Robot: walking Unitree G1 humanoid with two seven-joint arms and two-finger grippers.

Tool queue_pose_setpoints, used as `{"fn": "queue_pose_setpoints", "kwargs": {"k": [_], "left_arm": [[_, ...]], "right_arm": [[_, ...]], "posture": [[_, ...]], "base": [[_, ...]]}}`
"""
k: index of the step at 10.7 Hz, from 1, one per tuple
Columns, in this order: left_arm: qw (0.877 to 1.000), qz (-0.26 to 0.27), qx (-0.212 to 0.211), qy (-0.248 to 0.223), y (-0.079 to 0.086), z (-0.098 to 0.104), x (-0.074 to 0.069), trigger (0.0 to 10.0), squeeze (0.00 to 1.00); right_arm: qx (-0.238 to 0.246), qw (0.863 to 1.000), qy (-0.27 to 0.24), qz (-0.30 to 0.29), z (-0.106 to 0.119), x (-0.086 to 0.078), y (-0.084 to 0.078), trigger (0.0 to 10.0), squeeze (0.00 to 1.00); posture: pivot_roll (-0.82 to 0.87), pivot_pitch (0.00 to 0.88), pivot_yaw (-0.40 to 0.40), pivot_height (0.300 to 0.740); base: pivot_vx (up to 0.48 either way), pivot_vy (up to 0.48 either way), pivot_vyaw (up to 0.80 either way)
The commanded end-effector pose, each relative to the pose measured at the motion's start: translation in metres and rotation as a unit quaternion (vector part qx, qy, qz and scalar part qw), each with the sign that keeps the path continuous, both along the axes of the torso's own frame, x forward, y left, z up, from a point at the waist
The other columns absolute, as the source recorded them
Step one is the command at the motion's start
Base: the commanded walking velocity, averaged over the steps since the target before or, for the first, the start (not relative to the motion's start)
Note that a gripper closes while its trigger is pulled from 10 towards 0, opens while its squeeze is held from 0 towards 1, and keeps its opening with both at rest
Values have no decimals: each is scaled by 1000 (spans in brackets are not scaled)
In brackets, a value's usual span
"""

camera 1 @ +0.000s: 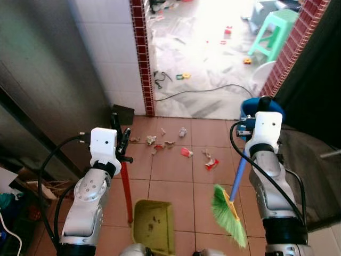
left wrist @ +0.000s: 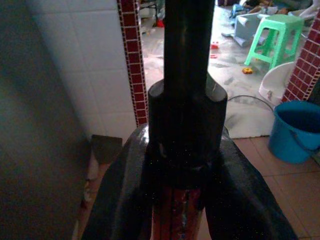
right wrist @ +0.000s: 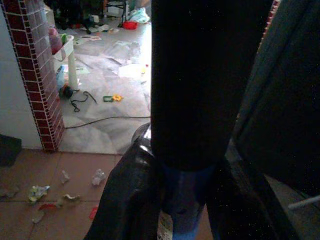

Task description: Sweep floor

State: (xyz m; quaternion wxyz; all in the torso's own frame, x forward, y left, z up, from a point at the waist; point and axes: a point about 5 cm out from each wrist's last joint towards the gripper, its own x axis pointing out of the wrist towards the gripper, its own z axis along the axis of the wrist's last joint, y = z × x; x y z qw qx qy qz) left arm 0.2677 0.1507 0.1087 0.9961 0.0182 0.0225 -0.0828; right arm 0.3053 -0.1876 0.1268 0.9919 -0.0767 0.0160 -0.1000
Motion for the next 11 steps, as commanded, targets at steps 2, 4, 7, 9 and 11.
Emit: {"fn": "queue_pose_setpoints", "kwargs": {"k": [2, 4, 7, 9, 11], "left_arm": [[1000, -8, -2, -29, -3, 14, 3, 10000, 0], [999, -13, -5, -30, -4, 15, 4, 10000, 0], [999, -16, -8, -30, -6, 16, 4, 10000, 0], [999, -18, -10, -29, -8, 15, 4, 10000, 0], [999, -18, -10, -29, -8, 16, 5, 10000, 0]], "right_arm": [[-23, 999, -45, 7, 18, 6, 3, 10000, 0], [-50, 996, -72, 9, 29, 11, 6, 10000, 0], [-84, 991, -107, 13, 43, 11, 8, 10000, 0], [-89, 990, -112, 16, 42, 11, 9, 10000, 0], [-88, 990, -108, 16, 39, 12, 10, 10000, 0]], "posture": [[-15, 54, 36, 740], [-14, 61, 39, 740], [-16, 69, 41, 740], [-18, 72, 43, 740], [-15, 74, 42, 740]], "base": [[431, 0, 0], [442, 0, 0], [444, 0, 0], [446, 0, 0], [454, 0, 0]]}}
